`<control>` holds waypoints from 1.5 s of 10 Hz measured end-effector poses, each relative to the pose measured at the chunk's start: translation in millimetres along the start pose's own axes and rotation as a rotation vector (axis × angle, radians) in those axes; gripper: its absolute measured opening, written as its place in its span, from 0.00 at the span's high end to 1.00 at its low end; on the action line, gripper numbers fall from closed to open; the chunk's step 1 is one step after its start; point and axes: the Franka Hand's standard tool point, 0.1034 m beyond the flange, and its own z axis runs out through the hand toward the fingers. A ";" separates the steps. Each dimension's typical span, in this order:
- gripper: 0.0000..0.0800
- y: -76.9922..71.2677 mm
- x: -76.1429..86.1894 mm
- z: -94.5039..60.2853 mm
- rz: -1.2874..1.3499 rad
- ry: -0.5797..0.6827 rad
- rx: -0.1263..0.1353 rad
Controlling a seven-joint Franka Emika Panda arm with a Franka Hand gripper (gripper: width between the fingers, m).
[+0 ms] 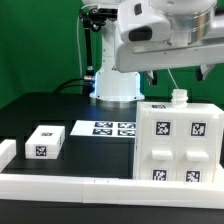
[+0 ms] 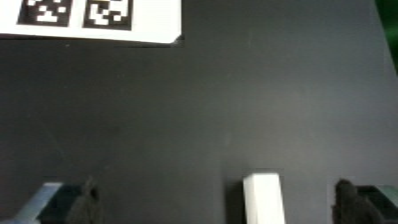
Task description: Assemble cabinet
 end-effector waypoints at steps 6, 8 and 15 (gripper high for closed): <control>0.19 16.6 2.0 10.9 -0.024 0.011 0.008; 0.19 60.4 1.4 10.2 -0.017 0.082 -0.006; 0.19 72.8 -1.0 6.0 -0.066 0.098 -0.028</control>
Offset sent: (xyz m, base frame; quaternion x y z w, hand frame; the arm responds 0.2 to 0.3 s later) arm 0.0000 0.0000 0.0000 0.0000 0.0000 0.0000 1.0000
